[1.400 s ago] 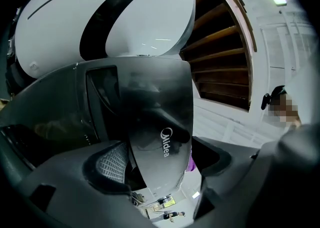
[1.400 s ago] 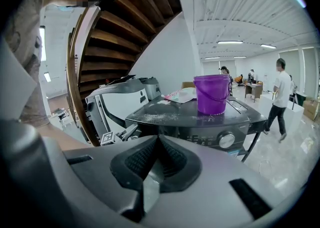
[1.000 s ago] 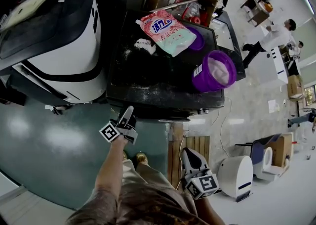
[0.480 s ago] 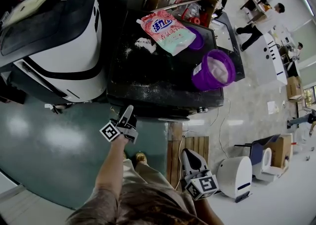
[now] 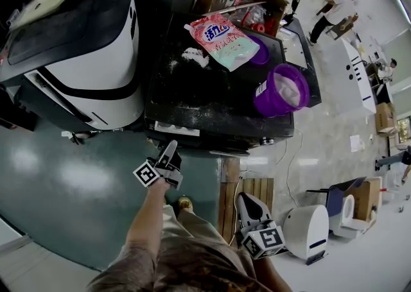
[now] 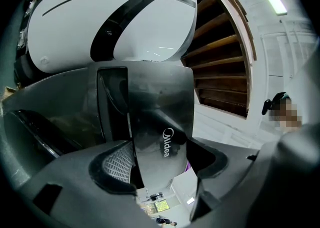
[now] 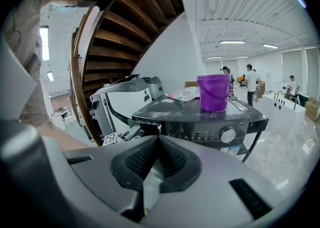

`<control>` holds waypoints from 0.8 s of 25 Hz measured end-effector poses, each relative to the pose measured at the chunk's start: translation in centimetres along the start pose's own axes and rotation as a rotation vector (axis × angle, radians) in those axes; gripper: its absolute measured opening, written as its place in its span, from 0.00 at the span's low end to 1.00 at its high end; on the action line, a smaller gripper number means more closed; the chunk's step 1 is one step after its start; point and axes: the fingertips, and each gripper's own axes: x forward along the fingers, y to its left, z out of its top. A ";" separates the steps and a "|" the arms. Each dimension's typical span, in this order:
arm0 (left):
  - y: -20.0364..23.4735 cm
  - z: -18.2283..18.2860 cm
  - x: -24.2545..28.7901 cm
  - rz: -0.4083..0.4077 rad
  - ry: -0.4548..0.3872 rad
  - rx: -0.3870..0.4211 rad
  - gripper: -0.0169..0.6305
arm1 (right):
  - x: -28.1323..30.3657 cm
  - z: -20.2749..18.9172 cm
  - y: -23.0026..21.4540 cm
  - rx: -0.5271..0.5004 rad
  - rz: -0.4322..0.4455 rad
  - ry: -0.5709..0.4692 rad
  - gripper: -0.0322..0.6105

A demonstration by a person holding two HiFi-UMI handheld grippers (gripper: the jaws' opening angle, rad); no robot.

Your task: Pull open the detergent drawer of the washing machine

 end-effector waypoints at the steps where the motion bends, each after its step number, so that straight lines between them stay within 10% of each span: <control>1: -0.1 -0.1 -0.2 -0.001 0.001 0.000 0.56 | 0.0 0.0 0.1 -0.003 0.004 -0.001 0.06; 20: -2.0 -2.2 -5.0 0.009 0.006 -0.019 0.56 | -0.6 -0.8 1.9 -0.062 0.039 0.032 0.06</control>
